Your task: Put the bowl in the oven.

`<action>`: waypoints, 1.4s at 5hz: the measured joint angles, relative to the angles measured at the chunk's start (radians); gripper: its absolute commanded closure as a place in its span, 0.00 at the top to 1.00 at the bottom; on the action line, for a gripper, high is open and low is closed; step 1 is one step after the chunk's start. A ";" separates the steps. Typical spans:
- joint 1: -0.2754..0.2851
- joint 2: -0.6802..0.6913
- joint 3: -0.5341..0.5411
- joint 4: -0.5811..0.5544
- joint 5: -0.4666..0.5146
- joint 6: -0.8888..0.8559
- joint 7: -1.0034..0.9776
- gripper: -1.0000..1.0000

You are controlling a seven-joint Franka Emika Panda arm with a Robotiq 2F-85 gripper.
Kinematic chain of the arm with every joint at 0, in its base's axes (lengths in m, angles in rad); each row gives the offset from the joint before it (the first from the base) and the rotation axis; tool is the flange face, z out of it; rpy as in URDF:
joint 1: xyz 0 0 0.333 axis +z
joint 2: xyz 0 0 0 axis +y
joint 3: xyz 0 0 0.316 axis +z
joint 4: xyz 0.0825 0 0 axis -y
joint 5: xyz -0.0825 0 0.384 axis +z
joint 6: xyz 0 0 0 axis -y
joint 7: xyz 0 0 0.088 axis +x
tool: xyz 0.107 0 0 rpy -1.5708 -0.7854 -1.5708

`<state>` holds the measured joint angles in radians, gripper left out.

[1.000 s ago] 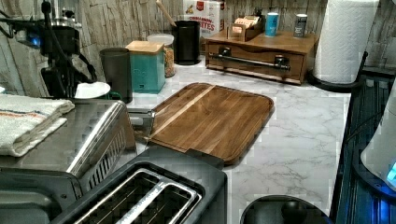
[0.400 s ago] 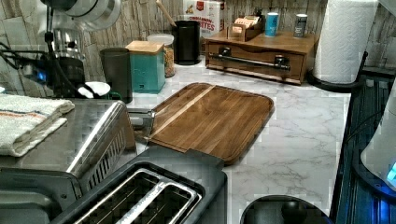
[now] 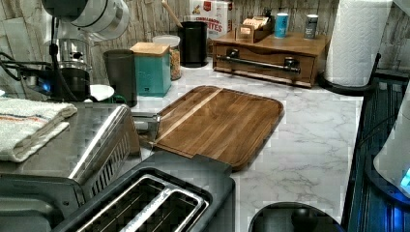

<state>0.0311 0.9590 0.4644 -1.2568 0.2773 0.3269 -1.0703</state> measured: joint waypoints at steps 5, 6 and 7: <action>-0.238 -0.408 0.002 -0.282 0.217 0.272 0.001 1.00; -0.249 -0.407 0.000 -0.284 0.217 0.269 0.001 1.00; -0.246 -0.404 0.000 -0.290 0.217 0.259 0.001 1.00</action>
<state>-0.2147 0.5547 0.4648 -1.5469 0.4944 0.5859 -1.0693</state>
